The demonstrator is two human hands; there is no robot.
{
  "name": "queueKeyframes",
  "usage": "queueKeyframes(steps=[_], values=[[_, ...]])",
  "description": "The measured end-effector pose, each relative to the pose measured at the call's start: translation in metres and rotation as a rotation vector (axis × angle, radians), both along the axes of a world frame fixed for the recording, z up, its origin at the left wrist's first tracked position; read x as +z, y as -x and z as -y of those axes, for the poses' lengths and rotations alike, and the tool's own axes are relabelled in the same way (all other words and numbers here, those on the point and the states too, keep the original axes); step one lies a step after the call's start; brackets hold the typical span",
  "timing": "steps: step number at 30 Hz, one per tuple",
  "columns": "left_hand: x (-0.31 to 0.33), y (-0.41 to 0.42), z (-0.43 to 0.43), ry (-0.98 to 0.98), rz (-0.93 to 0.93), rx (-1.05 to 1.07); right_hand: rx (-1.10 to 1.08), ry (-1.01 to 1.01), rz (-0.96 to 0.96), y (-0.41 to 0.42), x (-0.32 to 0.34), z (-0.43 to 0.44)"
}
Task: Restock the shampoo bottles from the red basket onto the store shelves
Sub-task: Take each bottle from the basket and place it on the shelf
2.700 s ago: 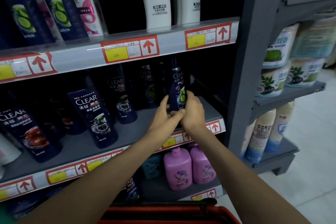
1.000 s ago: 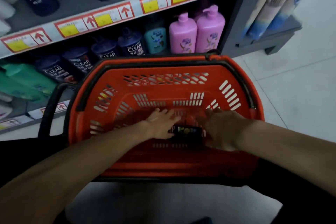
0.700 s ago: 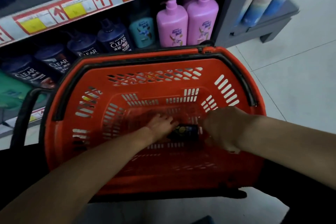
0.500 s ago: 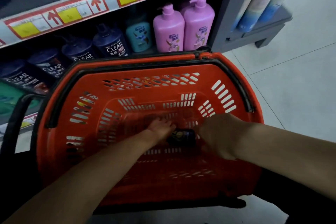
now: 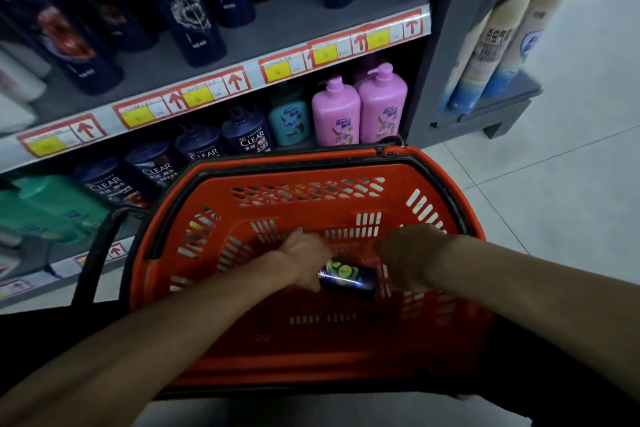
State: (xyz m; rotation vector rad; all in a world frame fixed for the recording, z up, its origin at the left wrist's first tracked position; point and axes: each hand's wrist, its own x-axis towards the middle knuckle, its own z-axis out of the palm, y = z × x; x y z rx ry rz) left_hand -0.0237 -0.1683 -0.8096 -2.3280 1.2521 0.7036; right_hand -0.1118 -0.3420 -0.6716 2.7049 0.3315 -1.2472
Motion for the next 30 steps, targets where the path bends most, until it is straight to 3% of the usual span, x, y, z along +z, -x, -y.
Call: queueKeyframes(steps=[8,15,20,25,30], values=[[0.129,-0.003,-0.011,0.161,0.158,-0.008,-0.052,-0.111,0.163,-0.01,0.023,-0.022],[0.224,0.014,-0.032,0.376,0.241,0.093,-0.191,-0.281,0.481,-0.011,0.044,-0.043],[0.238,0.018,-0.043,0.548,0.252,0.199,-0.236,-0.413,0.73,-0.015,0.045,-0.048],[0.233,0.008,-0.046,0.651,0.258,0.228,-0.242,-0.537,0.756,-0.023,0.038,-0.038],[0.24,-0.017,-0.055,0.887,0.286,0.32,-0.546,-0.682,0.721,-0.033,0.051,-0.025]])
